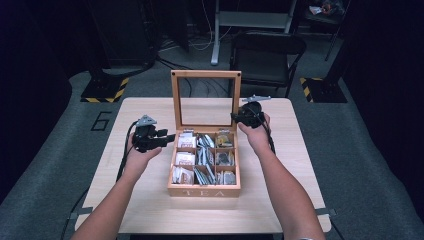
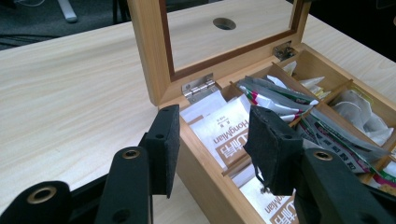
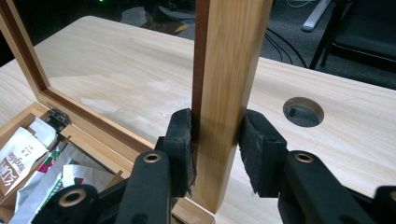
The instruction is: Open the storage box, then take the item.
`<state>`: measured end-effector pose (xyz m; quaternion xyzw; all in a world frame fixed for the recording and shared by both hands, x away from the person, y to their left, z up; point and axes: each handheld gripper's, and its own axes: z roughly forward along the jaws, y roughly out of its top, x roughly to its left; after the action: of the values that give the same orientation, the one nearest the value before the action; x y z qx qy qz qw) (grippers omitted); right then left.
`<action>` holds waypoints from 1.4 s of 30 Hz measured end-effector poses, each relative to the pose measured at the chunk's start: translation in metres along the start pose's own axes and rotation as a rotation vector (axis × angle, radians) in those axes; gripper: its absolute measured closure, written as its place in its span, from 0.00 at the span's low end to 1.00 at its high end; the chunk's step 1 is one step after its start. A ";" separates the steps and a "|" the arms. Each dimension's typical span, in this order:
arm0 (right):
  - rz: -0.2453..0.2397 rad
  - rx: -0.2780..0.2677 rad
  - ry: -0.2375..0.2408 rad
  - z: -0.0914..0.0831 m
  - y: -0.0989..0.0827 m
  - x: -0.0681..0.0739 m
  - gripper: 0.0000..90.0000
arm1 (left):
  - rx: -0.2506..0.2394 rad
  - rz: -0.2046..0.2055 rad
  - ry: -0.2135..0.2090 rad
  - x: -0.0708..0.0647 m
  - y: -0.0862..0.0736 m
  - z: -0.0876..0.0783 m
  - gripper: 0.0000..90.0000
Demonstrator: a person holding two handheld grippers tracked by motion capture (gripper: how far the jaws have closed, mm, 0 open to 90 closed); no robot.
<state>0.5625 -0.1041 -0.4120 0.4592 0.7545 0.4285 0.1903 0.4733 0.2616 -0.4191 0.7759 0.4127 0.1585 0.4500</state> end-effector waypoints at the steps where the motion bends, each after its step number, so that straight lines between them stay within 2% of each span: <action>1: 0.000 0.000 -0.001 0.000 0.000 0.000 0.72 | 0.001 0.000 0.000 -0.001 -0.002 -0.001 0.60; 8: -0.003 0.009 -0.001 0.002 0.002 -0.001 0.71 | -0.005 0.008 -0.007 -0.004 -0.003 -0.005 0.60; 14: -0.009 0.017 -0.026 0.001 0.002 0.003 0.69 | -0.005 0.010 -0.010 -0.007 -0.006 -0.008 0.58; 16: -0.002 0.028 -0.016 -0.001 0.002 0.002 0.61 | -0.007 0.002 -0.013 -0.007 -0.009 -0.009 0.58; 20: -0.007 0.021 -0.032 -0.012 0.000 0.002 0.56 | -0.003 -0.015 -0.005 -0.007 -0.018 -0.012 0.56; 22: 0.000 0.026 -0.030 -0.014 0.000 0.002 0.55 | -0.004 -0.017 -0.004 -0.006 -0.020 -0.012 0.56; 24: 0.014 0.029 -0.016 -0.022 -0.003 0.001 0.53 | -0.007 -0.044 -0.011 -0.006 -0.025 -0.013 0.55; 25: 0.014 0.029 -0.016 -0.022 -0.003 0.001 0.53 | -0.007 -0.044 -0.011 -0.006 -0.025 -0.013 0.55; 27: -0.005 0.035 -0.024 -0.028 -0.006 0.002 0.52 | 0.008 -0.049 -0.012 -0.005 -0.027 -0.013 0.53; 31: -0.025 0.032 -0.020 -0.036 -0.011 0.004 0.52 | 0.003 -0.044 -0.015 -0.007 -0.029 -0.016 0.52; 34: -0.043 0.027 -0.018 -0.045 -0.017 0.011 0.50 | 0.012 -0.023 -0.007 -0.012 -0.032 -0.019 0.52; 38: -0.052 0.034 -0.003 -0.050 -0.021 0.016 0.49 | 0.015 -0.019 -0.006 -0.014 -0.034 -0.020 0.51; 42: -0.078 0.017 0.000 -0.057 -0.028 0.025 0.49 | 0.017 -0.015 -0.009 -0.015 -0.039 -0.022 0.51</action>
<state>0.4966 -0.1159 -0.4001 0.4310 0.7756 0.4141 0.2030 0.4309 0.2720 -0.4371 0.7773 0.4178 0.1484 0.4464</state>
